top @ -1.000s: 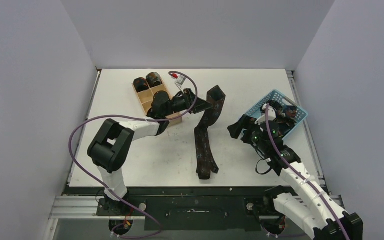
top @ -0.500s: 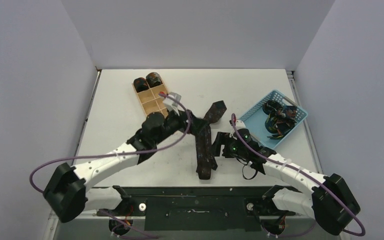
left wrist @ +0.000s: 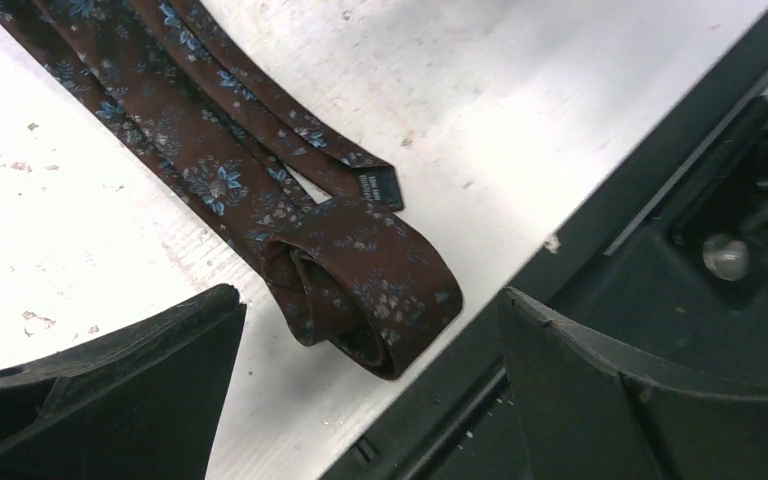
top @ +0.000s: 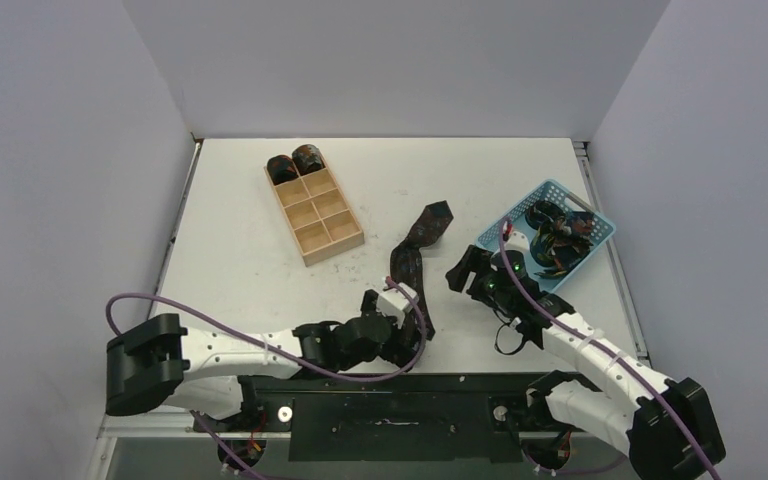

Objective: Roll the ties
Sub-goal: Flatten out the tie at the center of the board.

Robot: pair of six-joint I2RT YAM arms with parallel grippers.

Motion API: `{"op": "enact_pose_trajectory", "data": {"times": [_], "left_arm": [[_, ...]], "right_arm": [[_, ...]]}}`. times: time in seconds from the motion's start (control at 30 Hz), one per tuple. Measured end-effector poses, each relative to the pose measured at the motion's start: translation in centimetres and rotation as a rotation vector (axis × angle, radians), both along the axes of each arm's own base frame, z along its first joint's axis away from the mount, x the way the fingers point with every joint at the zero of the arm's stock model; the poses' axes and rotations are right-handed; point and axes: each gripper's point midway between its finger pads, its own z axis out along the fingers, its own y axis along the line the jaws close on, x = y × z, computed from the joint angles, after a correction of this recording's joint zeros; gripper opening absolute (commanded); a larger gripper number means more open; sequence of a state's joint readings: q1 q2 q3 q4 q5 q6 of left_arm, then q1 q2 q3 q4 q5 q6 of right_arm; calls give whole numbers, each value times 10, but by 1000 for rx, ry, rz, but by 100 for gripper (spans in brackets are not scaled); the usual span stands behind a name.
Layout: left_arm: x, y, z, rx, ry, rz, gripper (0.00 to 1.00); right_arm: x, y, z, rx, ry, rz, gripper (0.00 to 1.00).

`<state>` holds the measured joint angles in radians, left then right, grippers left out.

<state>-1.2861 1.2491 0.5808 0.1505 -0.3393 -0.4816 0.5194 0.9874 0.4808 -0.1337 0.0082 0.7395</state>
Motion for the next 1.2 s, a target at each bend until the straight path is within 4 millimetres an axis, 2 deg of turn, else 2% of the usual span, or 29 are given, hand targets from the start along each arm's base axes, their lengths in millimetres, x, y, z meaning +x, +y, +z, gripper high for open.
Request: {"op": "enact_pose_trajectory", "data": {"times": [0.03, 0.13, 0.2, 0.3, 0.43, 0.5, 0.57, 0.73, 1.0, 1.1, 1.2], "left_arm": [[1, -2, -7, 39, -5, 6, 96], [6, -5, -21, 110, -12, 25, 73], [8, -3, -32, 149, -9, 41, 59], [7, 3, -50, 192, 18, 62, 32], [0, 19, -69, 217, 51, 102, 2], [-6, 29, -77, 226, 63, 121, 0], [-11, 35, -77, 208, 65, 142, 0], [-26, 54, -78, 175, 93, 201, 0], [-42, 78, -77, 193, 106, 254, 0], [-46, 88, -77, 220, 102, 266, 0], [-51, 96, -75, 253, 92, 264, 0]], "right_arm": [[3, -6, 2, 2, -3, -24, 77], [8, -17, 3, 1, 2, -60, 76], [6, -15, 2, 9, 12, -47, 75], [4, -5, 2, 18, 27, -11, 73], [-2, 26, 0, -5, 47, 91, 72], [-3, 41, -3, -22, 57, 135, 72], [1, 51, -8, -35, 64, 152, 72], [21, 50, -22, -76, 70, 87, 71], [95, 64, -30, -21, 59, -23, 68], [124, 74, -25, -19, 36, -44, 67], [147, 82, -17, -32, -2, -57, 60]]}}
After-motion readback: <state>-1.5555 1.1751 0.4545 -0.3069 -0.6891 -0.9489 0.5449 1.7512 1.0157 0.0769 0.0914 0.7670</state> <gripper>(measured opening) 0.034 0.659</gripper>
